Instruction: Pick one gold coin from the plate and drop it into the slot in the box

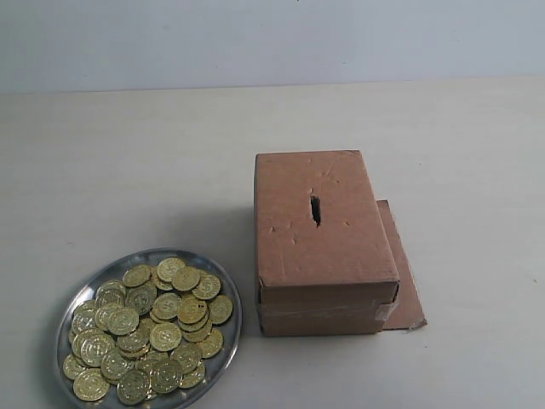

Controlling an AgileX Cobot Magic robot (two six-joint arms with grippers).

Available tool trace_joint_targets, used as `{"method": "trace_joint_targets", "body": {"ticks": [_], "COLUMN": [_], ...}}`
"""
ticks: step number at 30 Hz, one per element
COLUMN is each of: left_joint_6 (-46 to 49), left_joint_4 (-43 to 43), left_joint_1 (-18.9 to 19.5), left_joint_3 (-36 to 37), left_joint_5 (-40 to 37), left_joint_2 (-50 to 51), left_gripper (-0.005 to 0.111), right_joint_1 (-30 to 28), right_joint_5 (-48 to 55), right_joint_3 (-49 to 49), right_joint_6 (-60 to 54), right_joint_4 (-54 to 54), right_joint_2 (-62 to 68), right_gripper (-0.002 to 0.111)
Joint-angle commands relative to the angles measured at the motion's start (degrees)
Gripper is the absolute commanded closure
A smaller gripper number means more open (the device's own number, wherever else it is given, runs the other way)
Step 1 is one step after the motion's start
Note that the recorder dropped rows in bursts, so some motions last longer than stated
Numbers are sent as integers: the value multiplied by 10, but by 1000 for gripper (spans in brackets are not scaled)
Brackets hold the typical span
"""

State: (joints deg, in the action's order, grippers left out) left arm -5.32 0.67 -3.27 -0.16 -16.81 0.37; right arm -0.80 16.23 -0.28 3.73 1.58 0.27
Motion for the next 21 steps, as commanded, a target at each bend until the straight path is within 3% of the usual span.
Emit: {"method": "trace_joint_targets", "body": {"ticks": [1,21], "left_joint_6": [21,20], "left_joint_4": [-2,8], "left_joint_1": [4,4], "left_joint_3": [2,2], "left_joint_5": [-34,-35], "left_joint_2": [-4,-4], "left_gripper": [107,107], "right_joint_1": [-2,-2], "right_joint_5": [-2,-2], "right_joint_3": [3,3], "right_joint_6": [0,0], "right_joint_4": [1,1], "right_joint_2": [-3,-3], "right_gripper": [108,108]}}
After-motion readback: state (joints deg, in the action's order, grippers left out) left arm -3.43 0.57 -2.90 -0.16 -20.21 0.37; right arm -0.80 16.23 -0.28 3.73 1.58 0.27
